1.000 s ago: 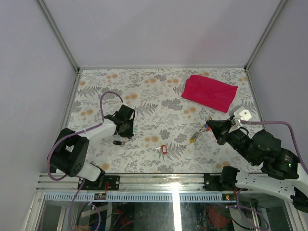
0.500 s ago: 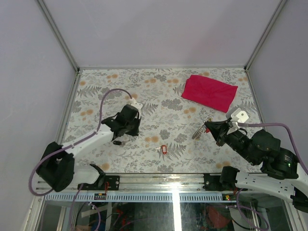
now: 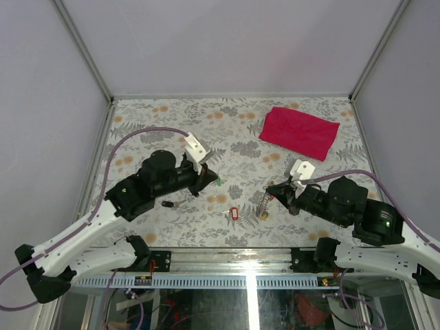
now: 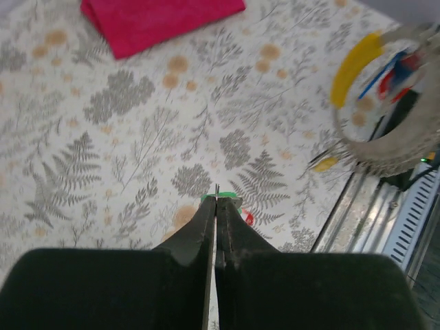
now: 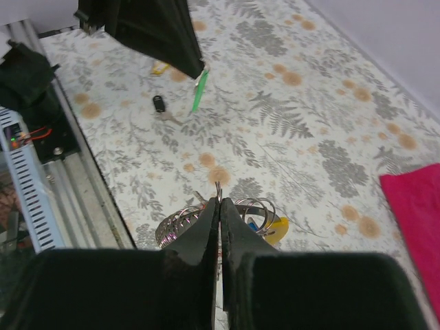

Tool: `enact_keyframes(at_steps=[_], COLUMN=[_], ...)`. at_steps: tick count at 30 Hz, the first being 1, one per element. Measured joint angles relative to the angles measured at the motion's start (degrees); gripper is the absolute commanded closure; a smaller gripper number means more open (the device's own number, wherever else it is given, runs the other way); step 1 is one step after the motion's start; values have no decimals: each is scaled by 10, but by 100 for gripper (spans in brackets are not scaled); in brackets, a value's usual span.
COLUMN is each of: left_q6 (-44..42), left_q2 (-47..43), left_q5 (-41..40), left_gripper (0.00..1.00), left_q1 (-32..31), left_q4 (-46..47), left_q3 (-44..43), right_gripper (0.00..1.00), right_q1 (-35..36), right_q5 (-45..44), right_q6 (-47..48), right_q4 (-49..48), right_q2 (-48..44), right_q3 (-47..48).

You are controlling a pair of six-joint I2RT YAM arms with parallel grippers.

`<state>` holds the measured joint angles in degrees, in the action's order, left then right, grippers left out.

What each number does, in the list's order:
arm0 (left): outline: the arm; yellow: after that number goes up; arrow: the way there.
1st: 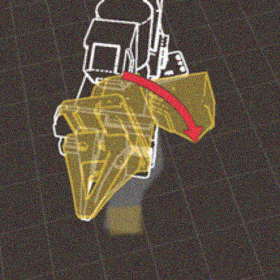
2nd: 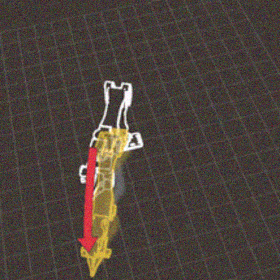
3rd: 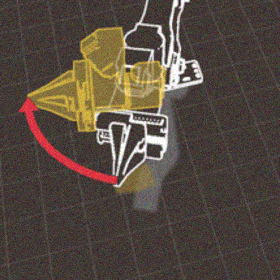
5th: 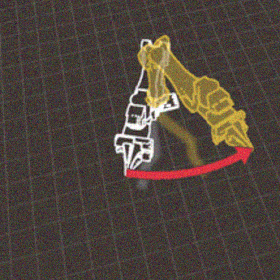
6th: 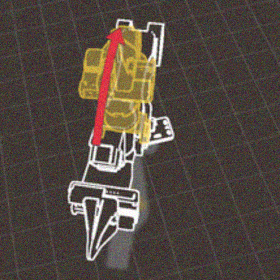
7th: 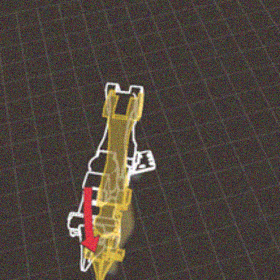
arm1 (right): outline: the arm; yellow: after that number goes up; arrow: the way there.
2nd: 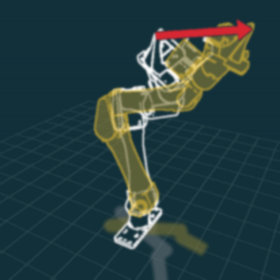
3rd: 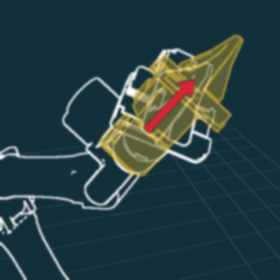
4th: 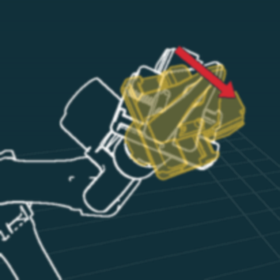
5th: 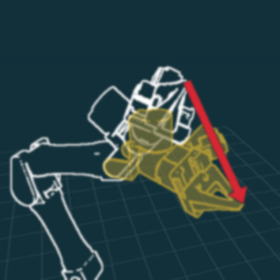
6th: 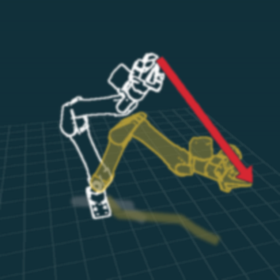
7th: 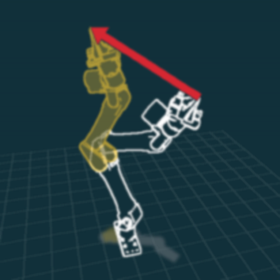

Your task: Put the keys on the keyring

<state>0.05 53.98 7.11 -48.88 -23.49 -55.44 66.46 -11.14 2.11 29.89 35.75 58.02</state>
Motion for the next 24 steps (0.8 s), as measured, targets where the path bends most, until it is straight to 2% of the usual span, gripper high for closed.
enact_keyframes(at_steps=[11, 18, 21, 24], left_q6=[-59, -73, -74, -74], left_q2=[-55, -78, -87, -90], left_q5=[157, 184, 186, 198], left_gripper=[100, 100, 100, 100], left_q1=[-2, -2, -1, 11], left_q4=[27, 30, 31, 34], left_q3=[-49, -55, -55, -55], right_gripper=[100, 100, 100, 100], right_q1=[0, -5, -50, -158], right_q5=[165, 210, 277, 373], right_q6=[-8, -26, -53, -111], right_q4=[-105, -181, -214, -278], right_q2=[83, 106, 120, 127], right_q3=[28, 21, 20, -5])
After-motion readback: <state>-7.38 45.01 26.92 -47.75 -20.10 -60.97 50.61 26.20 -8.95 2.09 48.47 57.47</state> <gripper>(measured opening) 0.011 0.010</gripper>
